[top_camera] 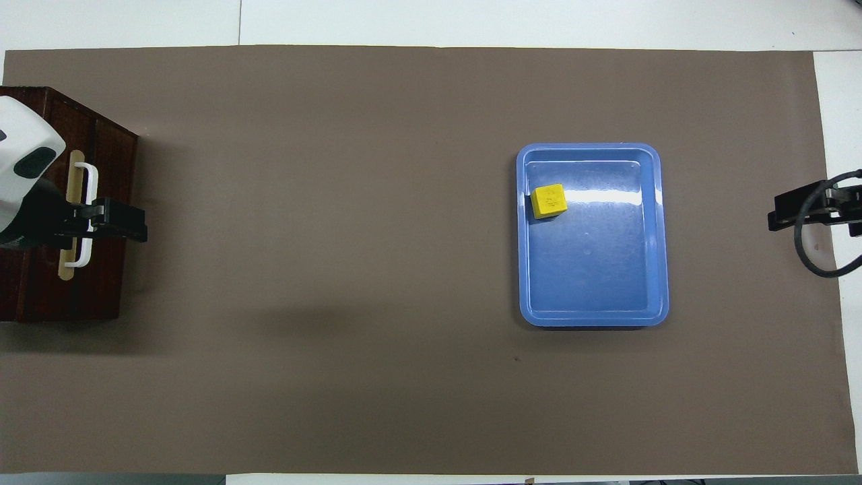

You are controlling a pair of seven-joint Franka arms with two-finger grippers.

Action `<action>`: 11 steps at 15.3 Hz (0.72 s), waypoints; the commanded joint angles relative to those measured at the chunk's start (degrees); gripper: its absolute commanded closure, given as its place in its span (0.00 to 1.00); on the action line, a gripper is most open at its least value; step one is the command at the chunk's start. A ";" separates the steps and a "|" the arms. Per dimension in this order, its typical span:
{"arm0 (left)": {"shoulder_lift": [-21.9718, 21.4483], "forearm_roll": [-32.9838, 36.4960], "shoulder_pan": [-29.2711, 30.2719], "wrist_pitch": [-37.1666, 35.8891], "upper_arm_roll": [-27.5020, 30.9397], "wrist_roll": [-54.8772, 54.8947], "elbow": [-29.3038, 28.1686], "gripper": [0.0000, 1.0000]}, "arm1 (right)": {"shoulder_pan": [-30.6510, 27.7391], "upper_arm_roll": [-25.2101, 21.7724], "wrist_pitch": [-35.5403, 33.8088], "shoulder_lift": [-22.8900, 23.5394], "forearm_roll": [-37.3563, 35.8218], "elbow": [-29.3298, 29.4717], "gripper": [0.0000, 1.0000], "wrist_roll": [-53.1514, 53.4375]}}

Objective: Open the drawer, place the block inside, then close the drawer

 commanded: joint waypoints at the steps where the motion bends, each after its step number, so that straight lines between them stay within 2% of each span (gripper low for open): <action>1: -0.68 0.82 0.21 0.51 -0.05 0.40 -0.45 0.00 | -1.19 0.33 1.27 -0.14 5.68 -2.87 0.00 11.87; 6: -0.68 0.82 0.21 0.51 -0.05 0.40 -0.45 0.00 | -3.39 0.15 3.99 6.08 18.77 -3.94 0.00 35.08; 11: -0.68 0.82 0.21 0.51 -0.05 0.40 -0.45 0.00 | -3.39 0.06 10.41 10.13 27.74 -8.67 0.00 45.66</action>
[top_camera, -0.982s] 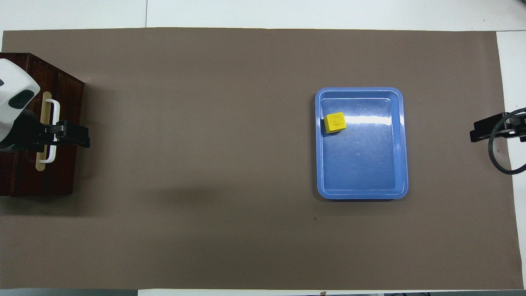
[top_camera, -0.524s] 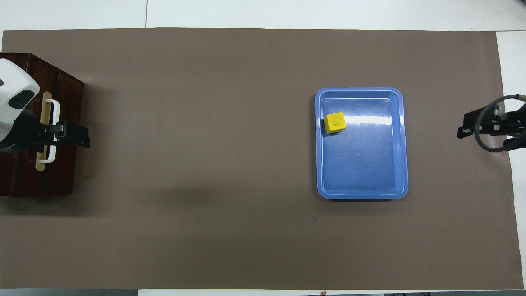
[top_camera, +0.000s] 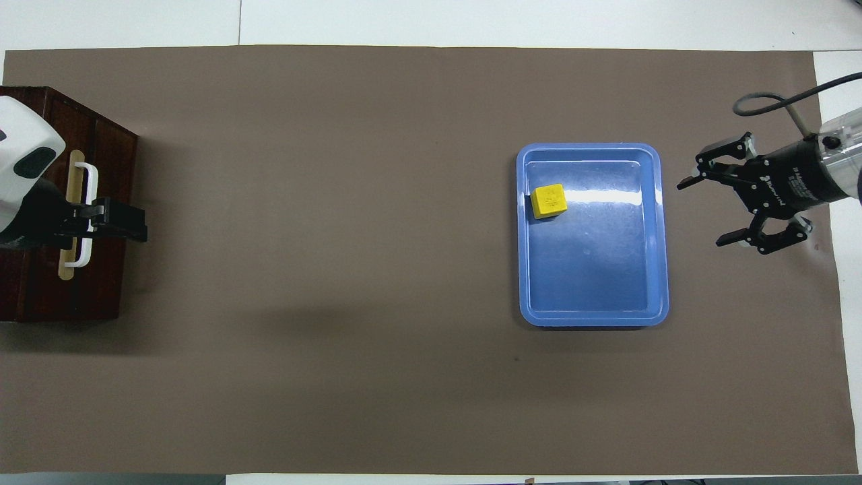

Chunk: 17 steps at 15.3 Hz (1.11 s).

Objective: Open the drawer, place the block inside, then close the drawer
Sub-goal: 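Reach the right gripper down to the yellow block in the tray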

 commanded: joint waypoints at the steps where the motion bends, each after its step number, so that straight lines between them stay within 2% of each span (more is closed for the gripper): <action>1: -0.68 0.82 0.21 0.51 -0.05 0.40 -0.45 0.00 | -0.78 0.37 4.48 0.50 5.72 -4.48 0.00 5.30; 3: -0.68 0.82 0.21 0.51 -0.05 0.40 -0.45 0.00 | -0.69 0.37 8.43 0.50 8.88 -7.91 0.00 7.68; 5: -0.68 0.82 0.21 0.51 -0.05 0.40 -0.45 0.00 | -1.04 0.37 9.59 2.85 13.11 -8.36 0.00 9.53; 10: -1.03 0.91 0.74 1.12 0.04 0.22 -0.44 0.00 | -0.69 0.46 10.03 12.61 18.38 -4.15 0.00 11.29; 12: -0.95 2.30 0.83 4.36 -0.05 0.39 -0.53 0.00 | -0.25 0.37 10.73 15.34 20.94 -2.48 0.00 11.38; 13: -0.95 3.53 0.74 5.42 -0.05 0.40 -0.88 0.00 | 0.27 0.46 11.34 16.22 20.86 -1.86 0.00 11.38; 17: -0.33 15.74 -0.31 9.28 -0.14 0.40 -4.48 0.00 | 2.47 0.55 14.25 17.54 21.12 -1.77 0.00 10.33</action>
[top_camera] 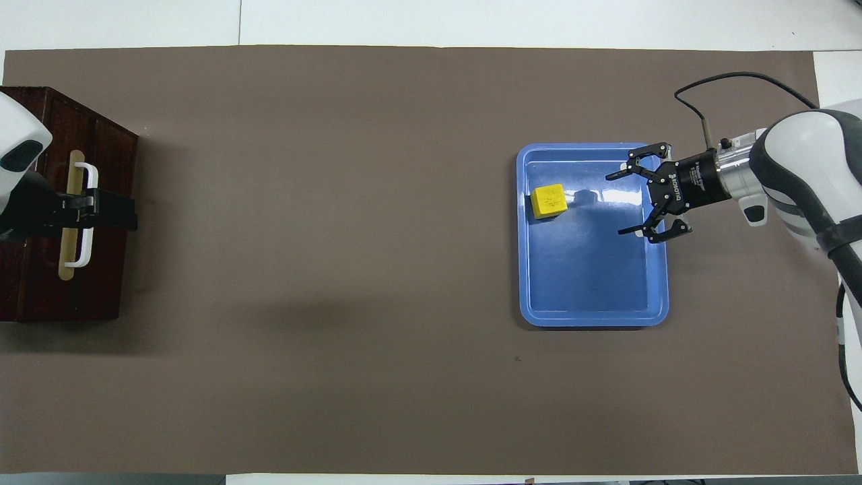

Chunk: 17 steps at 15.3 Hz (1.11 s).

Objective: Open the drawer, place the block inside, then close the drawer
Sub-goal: 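Reach the right gripper down to the yellow block in the tray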

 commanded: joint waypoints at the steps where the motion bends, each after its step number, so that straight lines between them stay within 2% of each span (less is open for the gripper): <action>1: 0.02 7.18 -0.35 5.87 0.03 0.38 -4.31 0.00 | 0.41 0.32 1.05 1.10 1.16 1.13 0.00 -0.46; 5: 3.35 14.66 -0.35 10.62 0.03 -0.40 -7.39 0.00 | 2.08 0.58 4.56 3.82 5.10 2.88 0.00 -0.73; 7: 5.81 17.47 -0.44 12.99 -0.06 -5.13 -8.27 0.00 | 2.08 0.67 4.48 5.23 5.46 4.46 0.00 -0.73; 10: 6.87 18.36 0.26 18.09 0.03 -5.94 -11.43 0.00 | 2.87 0.67 4.74 6.29 5.55 5.52 0.00 -0.73; 12: 8.62 20.73 0.27 18.80 -0.06 -5.94 -11.44 0.00 | 3.05 0.67 4.83 6.90 5.46 5.61 0.00 -0.91; 17: 8.46 21.18 0.62 23.11 0.03 -5.16 -14.60 0.00 | 3.49 0.67 4.74 7.43 5.38 5.17 0.00 -3.28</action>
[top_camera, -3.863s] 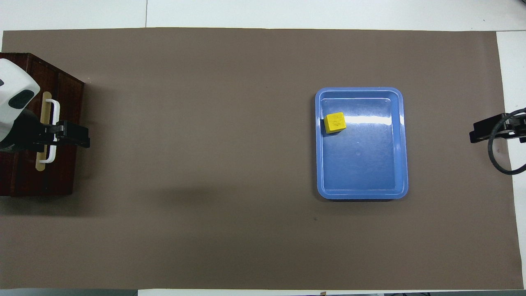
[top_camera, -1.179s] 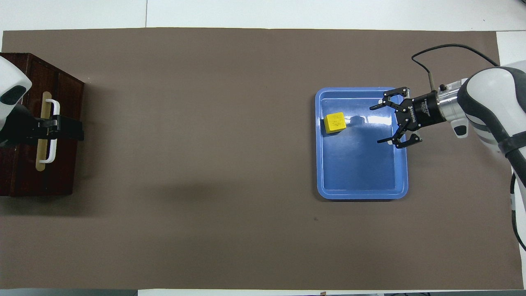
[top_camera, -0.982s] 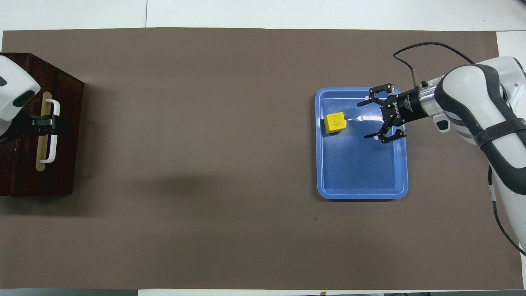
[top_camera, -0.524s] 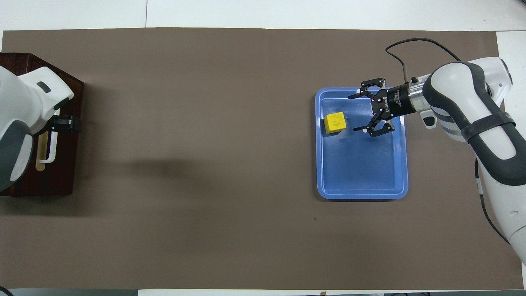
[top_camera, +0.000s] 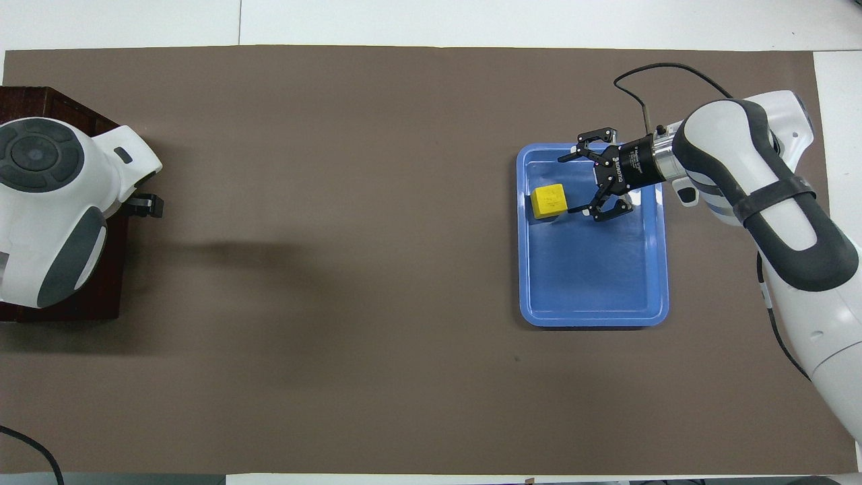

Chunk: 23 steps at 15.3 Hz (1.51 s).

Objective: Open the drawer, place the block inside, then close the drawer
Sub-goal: 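Close the right gripper on the block while the left gripper grips the drawer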

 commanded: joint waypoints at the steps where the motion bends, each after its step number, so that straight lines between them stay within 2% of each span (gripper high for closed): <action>1: -1.00 1.33 0.65 2.21 0.01 0.70 -2.06 0.00 | 0.02 0.29 0.32 0.82 0.96 0.52 0.00 -1.73; 14: -1.00 1.33 3.55 7.56 -0.08 5.80 -5.75 0.00 | 0.64 0.21 0.14 0.73 0.79 -0.45 0.00 -4.10; 18: -1.00 1.33 3.72 9.24 -0.08 5.89 -6.98 0.00 | 0.64 0.21 0.23 0.73 0.79 -0.71 0.05 -4.19; 20: -1.09 1.33 3.72 9.76 -0.08 5.89 -7.68 0.00 | 0.72 0.21 0.32 0.64 0.79 -0.89 0.19 -4.10; 21: -1.18 1.33 3.72 10.03 -0.08 5.89 -7.86 0.00 | 0.72 0.21 0.41 0.55 0.88 -1.15 0.39 -3.67; 23: -1.18 1.33 3.46 10.03 -0.25 5.89 -7.95 0.00 | 0.81 0.21 0.50 0.47 0.88 -1.24 0.96 -2.36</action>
